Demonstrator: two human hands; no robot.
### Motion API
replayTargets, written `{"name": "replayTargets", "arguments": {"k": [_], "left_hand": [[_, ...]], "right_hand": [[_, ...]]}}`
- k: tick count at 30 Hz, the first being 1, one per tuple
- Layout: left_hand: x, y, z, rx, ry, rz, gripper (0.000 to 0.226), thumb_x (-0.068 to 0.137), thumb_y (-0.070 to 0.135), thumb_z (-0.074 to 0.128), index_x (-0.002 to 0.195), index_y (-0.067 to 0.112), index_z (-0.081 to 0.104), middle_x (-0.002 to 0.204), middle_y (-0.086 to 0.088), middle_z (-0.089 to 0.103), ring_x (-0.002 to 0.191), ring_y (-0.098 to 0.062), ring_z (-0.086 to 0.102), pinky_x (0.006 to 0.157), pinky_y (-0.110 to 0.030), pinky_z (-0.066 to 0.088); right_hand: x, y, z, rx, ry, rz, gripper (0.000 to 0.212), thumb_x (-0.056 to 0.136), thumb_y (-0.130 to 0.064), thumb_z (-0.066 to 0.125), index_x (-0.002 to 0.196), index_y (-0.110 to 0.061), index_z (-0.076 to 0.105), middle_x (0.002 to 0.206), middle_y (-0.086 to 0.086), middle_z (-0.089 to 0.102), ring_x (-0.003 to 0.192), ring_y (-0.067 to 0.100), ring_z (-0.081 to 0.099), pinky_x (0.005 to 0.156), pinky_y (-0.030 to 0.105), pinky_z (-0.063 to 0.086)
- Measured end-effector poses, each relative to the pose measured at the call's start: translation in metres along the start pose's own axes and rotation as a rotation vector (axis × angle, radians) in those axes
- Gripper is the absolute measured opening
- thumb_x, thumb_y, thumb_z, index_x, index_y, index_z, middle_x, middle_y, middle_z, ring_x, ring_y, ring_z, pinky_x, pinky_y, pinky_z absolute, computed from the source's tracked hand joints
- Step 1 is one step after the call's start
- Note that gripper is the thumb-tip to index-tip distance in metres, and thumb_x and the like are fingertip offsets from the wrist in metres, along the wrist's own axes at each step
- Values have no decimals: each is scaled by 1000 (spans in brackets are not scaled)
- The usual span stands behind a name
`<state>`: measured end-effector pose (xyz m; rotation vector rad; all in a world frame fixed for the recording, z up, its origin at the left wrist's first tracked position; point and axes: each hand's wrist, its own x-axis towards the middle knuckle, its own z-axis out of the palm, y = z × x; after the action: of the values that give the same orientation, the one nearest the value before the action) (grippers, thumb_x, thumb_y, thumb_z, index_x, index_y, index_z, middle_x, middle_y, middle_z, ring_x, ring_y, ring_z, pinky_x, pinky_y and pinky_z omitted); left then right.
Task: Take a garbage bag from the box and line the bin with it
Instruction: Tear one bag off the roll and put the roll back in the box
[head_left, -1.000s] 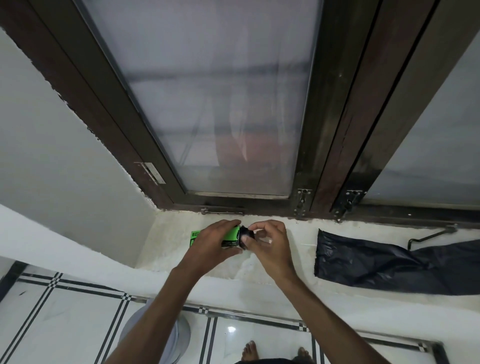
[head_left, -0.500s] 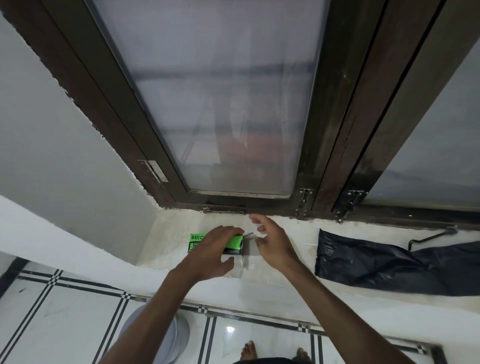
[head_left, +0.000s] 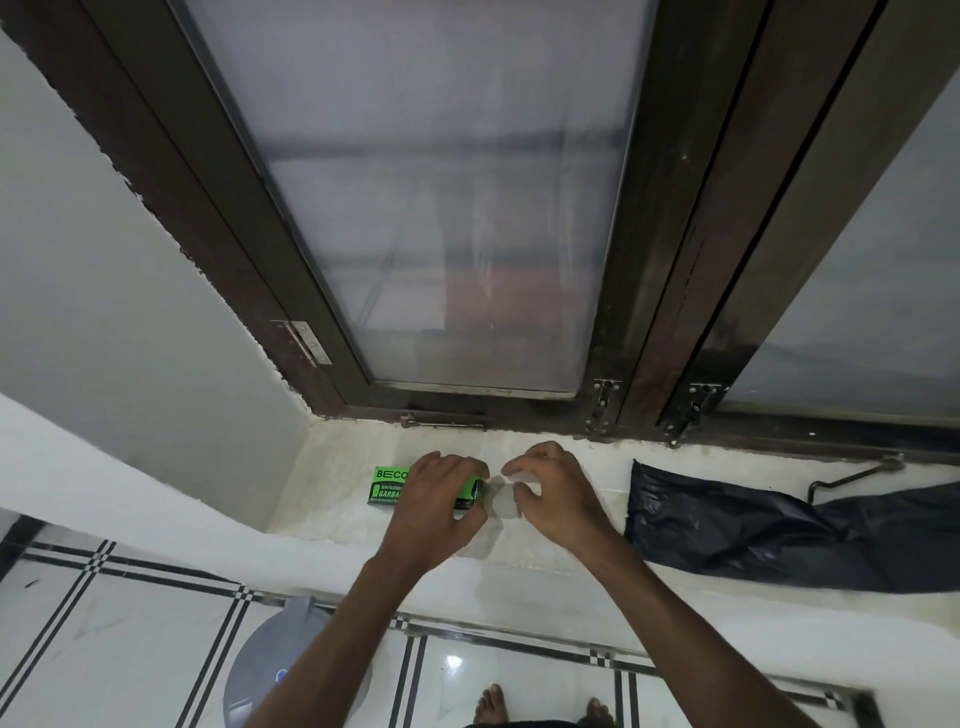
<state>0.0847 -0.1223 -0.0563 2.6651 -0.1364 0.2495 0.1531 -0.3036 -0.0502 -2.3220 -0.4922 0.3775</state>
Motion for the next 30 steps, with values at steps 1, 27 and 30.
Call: {"name": "replayTargets", "arguments": {"k": [1, 27, 30], "left_hand": [[1, 0, 1, 8, -8, 11, 22, 81, 32, 61, 102, 26, 64, 101, 10, 66, 95, -12, 57, 97, -33, 42], [1, -20, -10, 23, -138, 12, 60, 69, 46, 82, 122, 23, 64, 119, 6, 70, 111, -16, 61, 112, -41, 35], [2, -19, -9, 21, -119, 10, 59, 69, 43, 84, 120, 21, 65, 118, 4, 71, 108, -17, 62, 107, -36, 35]], "right_hand": [[-1, 2, -1, 2, 1, 21, 30, 92, -15, 59, 120, -23, 69, 118, -1, 57, 112, 13, 53, 95, 26, 46], [1, -29, 14, 764, -99, 324, 19, 86, 3, 68, 101, -8, 68, 94, 18, 71, 77, 25, 73, 75, 36, 63], [-1, -32, 17, 748, -67, 326, 27, 87, 3, 69, 108, -14, 63, 92, 16, 73, 74, 23, 75, 73, 34, 63]]}}
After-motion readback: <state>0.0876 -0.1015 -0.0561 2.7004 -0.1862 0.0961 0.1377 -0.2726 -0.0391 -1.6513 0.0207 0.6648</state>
